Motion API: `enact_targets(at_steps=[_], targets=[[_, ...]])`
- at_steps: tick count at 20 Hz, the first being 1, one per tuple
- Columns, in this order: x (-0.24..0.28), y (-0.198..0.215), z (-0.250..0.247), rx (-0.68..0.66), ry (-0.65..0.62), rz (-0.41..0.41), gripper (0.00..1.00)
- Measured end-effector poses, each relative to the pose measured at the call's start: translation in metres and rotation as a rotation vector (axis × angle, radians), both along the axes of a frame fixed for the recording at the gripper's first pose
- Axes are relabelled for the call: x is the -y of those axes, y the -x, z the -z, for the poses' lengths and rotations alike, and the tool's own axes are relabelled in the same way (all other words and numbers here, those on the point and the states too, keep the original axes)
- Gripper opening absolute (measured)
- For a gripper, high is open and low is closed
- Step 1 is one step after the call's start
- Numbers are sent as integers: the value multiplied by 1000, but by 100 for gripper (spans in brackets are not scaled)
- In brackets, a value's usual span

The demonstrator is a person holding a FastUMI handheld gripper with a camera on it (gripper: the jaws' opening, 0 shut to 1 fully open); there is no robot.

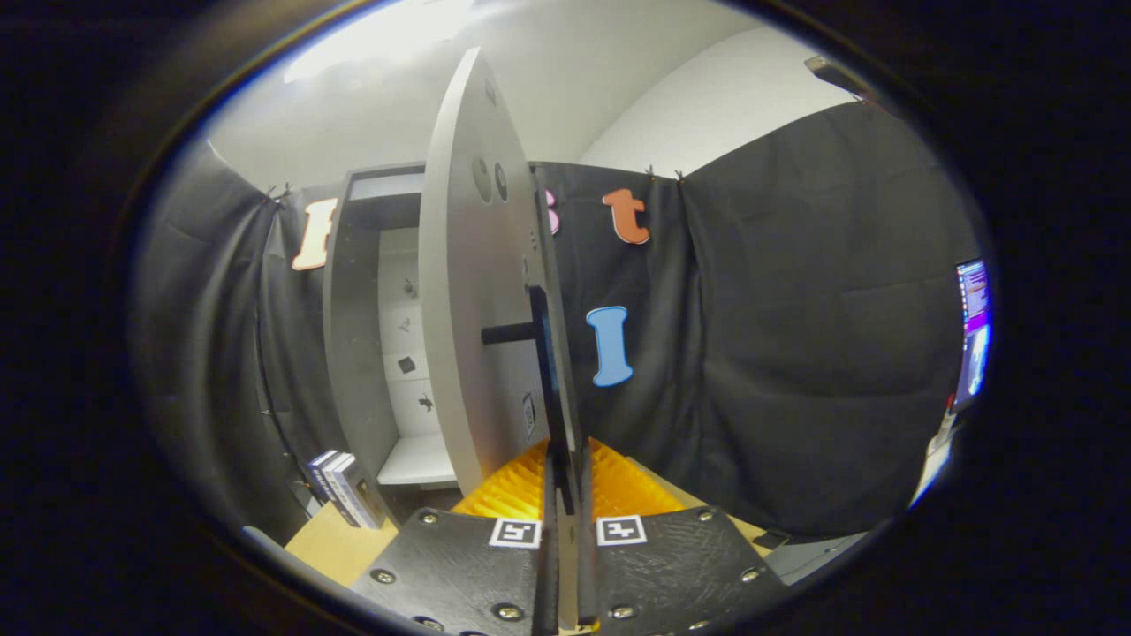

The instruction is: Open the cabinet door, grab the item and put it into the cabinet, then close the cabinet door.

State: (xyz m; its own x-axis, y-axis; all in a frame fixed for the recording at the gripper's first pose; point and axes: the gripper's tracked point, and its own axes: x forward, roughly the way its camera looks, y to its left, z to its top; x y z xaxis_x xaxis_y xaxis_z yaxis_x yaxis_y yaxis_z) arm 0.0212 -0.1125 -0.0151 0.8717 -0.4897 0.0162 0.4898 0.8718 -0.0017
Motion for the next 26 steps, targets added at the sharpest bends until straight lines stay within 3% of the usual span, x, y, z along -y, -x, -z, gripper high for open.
enact_targets(at_steps=[8,10,14,19,26], targets=[[29,21,-2,-30,55,123,8],[41,20,0,-38,56,161,2],[47,34,1,-60,59,224,1],[44,30,2,-52,49,203,1],[10,-1,10,-54,50,64,1]])
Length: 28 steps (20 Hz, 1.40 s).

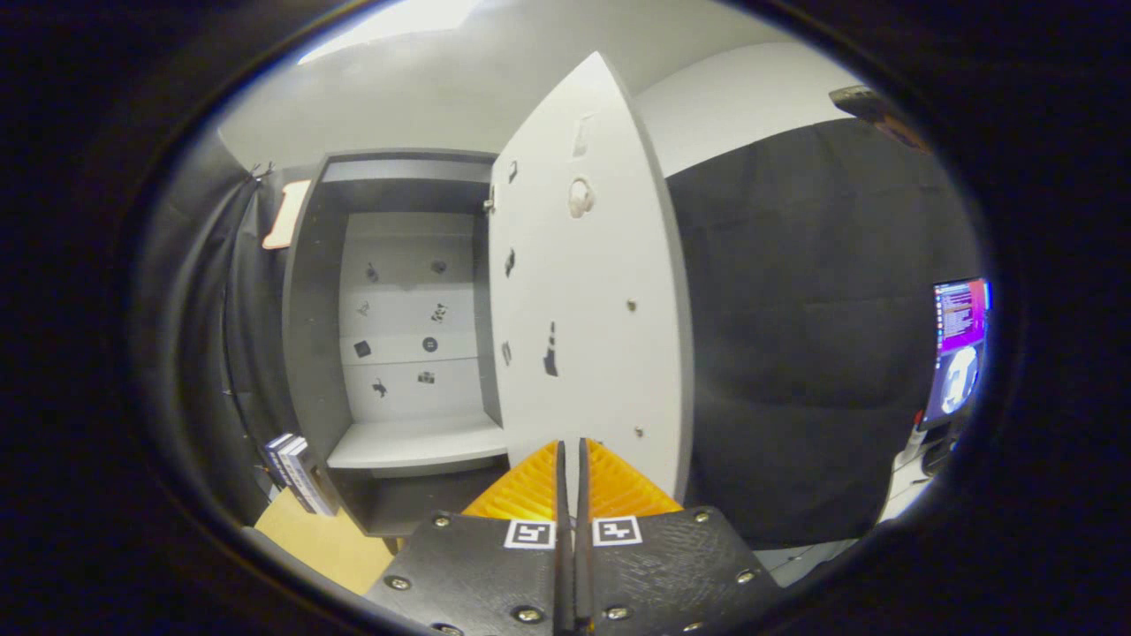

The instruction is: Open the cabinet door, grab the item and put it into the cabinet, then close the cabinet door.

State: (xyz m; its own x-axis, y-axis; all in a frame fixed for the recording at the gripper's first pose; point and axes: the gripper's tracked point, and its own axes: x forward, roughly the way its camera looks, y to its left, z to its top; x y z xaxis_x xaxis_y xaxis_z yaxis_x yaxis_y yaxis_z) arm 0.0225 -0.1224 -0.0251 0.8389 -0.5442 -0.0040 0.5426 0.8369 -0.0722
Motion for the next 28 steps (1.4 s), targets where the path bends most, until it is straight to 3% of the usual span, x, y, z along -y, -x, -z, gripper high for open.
enact_targets(at_steps=[8,15,17,21,25,26,28], targets=[[-79,-61,55,-115,-69,-187,1],[-125,-97,136,-287,-109,-238,1],[-131,-100,156,-346,-94,-228,23],[-137,-109,191,-417,-87,-187,36],[-141,-114,229,-488,-82,-169,89],[-142,-117,238,-497,-95,-171,94],[-141,-121,256,-500,-120,-164,93]])
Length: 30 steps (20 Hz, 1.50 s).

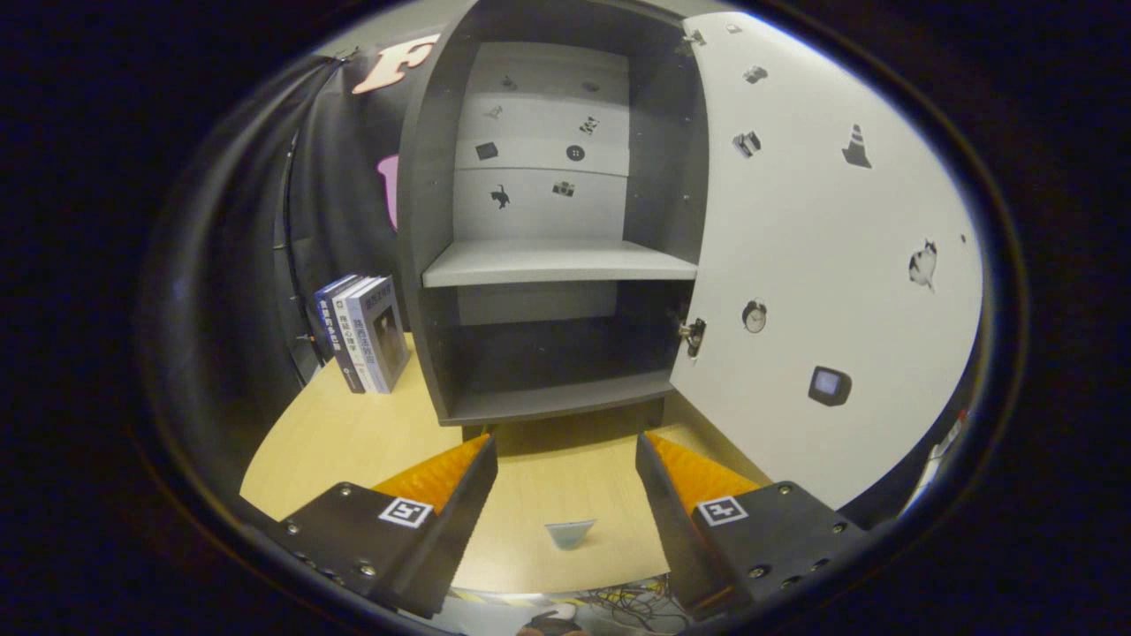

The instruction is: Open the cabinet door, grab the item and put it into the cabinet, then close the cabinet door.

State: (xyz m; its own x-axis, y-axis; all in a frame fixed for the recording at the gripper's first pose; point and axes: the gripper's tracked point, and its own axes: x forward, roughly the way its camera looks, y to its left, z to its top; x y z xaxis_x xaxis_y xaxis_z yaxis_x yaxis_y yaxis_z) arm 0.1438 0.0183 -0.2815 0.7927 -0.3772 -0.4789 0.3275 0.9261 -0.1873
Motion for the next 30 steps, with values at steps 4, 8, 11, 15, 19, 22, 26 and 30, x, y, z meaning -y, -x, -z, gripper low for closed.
enact_targets(at_steps=[4,8,11,15,19,22,26,30], targets=[[7,-5,44,-6,-34,47,93],[14,-5,88,-55,-61,103,93],[22,-8,107,-56,-64,155,94],[25,-10,123,-33,-93,200,94],[27,-14,130,-18,-92,205,94],[34,-15,130,-23,-68,224,93],[44,-7,125,-30,-13,243,94],[52,5,140,-54,-43,266,94]])
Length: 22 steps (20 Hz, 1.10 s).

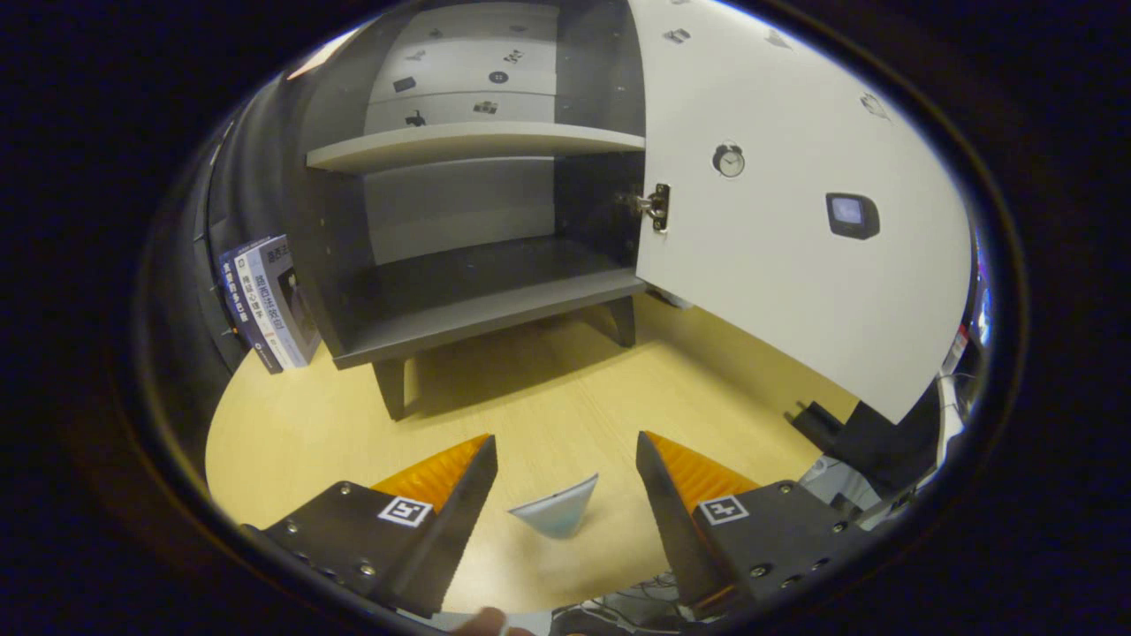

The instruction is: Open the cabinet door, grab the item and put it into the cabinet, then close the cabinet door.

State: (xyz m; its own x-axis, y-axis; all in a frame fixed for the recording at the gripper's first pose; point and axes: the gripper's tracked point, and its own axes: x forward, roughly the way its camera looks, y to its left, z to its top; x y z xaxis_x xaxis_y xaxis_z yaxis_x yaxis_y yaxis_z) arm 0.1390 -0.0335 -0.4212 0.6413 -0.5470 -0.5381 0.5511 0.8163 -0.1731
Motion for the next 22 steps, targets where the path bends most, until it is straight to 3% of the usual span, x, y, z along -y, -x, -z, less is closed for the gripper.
enact_targets(at_steps=[7,8,13,14,17,19,22], targets=[[8,4,37,-74,-50,4,94],[8,3,42,-78,-59,0,85],[5,-1,64,-100,-104,-17,70],[5,0,68,-109,-111,-14,61],[9,3,70,-135,-89,-4,45],[3,-4,71,-107,-132,-43,19],[-2,-9,70,-86,-165,-85,14]])
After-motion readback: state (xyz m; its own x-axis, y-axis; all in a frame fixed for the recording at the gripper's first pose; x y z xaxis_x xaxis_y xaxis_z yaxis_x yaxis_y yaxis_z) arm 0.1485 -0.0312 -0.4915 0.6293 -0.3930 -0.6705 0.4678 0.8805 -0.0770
